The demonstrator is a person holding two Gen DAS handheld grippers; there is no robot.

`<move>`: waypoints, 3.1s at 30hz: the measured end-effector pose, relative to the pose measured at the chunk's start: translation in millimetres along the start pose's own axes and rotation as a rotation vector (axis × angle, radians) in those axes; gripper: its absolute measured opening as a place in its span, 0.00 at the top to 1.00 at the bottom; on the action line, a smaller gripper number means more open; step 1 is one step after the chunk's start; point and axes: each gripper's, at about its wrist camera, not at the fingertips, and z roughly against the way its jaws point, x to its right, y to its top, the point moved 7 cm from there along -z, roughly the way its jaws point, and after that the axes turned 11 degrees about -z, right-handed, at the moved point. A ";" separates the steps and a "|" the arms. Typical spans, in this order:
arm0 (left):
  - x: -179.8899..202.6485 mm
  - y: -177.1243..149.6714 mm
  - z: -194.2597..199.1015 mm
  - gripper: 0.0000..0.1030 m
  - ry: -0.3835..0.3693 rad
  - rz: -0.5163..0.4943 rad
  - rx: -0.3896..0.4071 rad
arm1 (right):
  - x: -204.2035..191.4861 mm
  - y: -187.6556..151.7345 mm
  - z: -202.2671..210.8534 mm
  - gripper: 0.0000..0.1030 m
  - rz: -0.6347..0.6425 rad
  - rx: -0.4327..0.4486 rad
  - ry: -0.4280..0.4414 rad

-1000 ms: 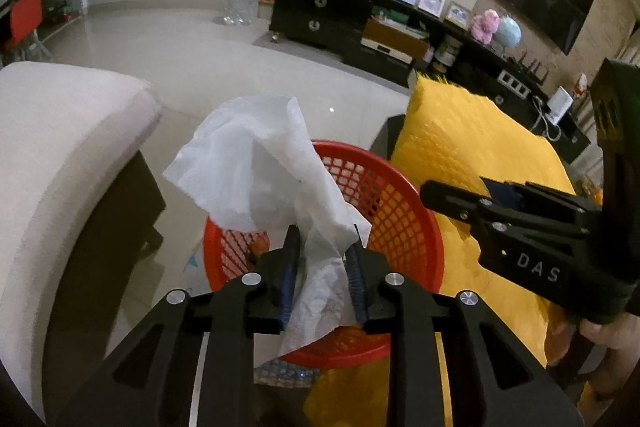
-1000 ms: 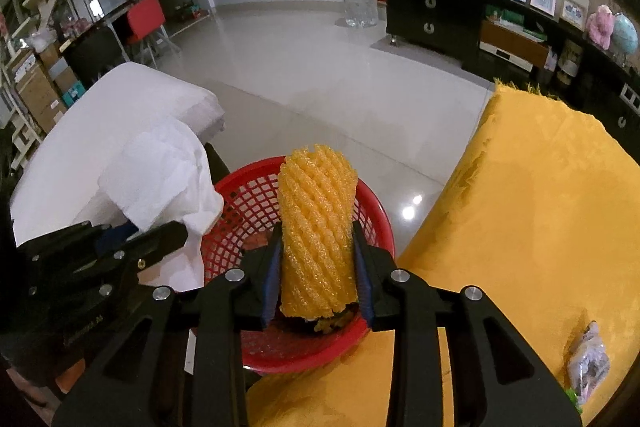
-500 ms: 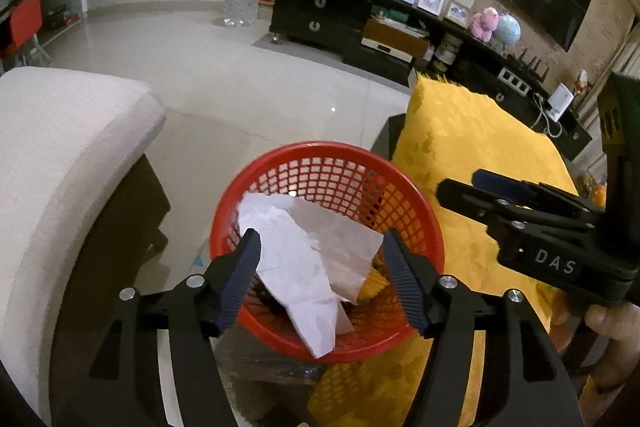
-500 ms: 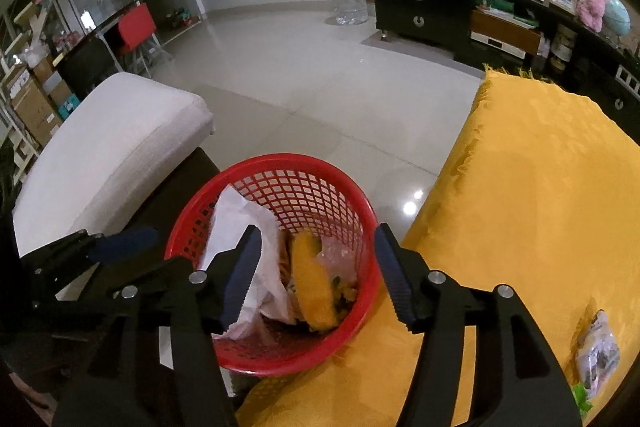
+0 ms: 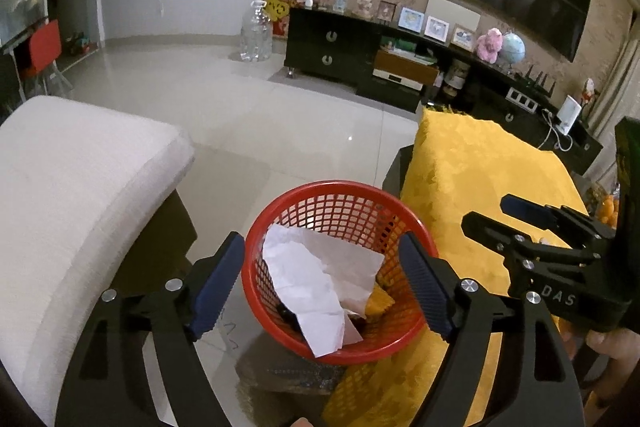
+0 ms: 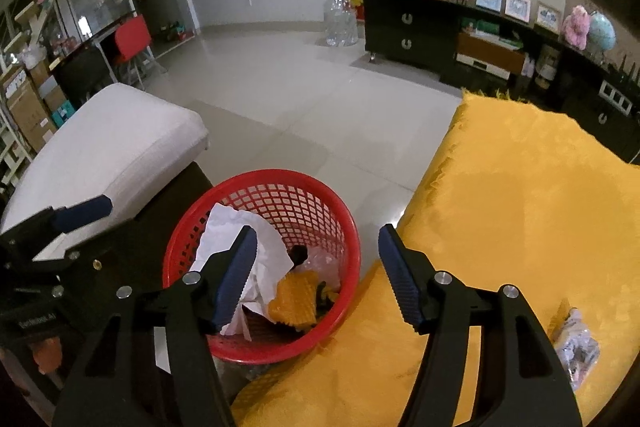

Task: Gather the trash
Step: 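Move both tools back over the table toward the snack packets, then grasp the green snack packet with the left tool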

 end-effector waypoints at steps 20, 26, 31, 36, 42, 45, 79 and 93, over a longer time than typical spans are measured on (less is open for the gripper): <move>86.7 3.1 6.3 0.21 -0.068 -0.121 0.004 | 86.8 -31.2 81.9 0.30 -0.118 0.127 -0.137; 109.1 0.2 2.9 0.21 -0.086 -0.161 -0.006 | 123.5 -48.3 97.5 0.30 -0.165 0.138 -0.195; 123.6 -0.4 1.3 0.19 -0.090 -0.193 -0.015 | 151.0 -59.1 112.3 0.30 -0.209 0.150 -0.235; 134.4 -1.8 -0.1 0.18 -0.088 -0.221 -0.021 | 171.1 -69.8 122.7 0.30 -0.239 0.159 -0.268; 151.3 -5.2 -5.1 0.17 -0.108 -0.252 -0.038 | 191.4 -82.0 131.6 0.30 -0.268 0.162 -0.295; 163.1 -8.9 -8.1 0.17 -0.137 -0.264 -0.056 | 200.2 -88.3 136.5 0.30 -0.281 0.165 -0.309; 361.8 -61.6 -95.9 0.43 -0.444 -0.498 -0.306 | 308.4 -153.5 179.8 0.30 -0.565 0.218 -0.371; 328.8 -41.5 -76.6 0.53 -0.439 -0.405 -0.236 | 308.7 -160.3 165.7 0.30 -0.550 0.185 -0.374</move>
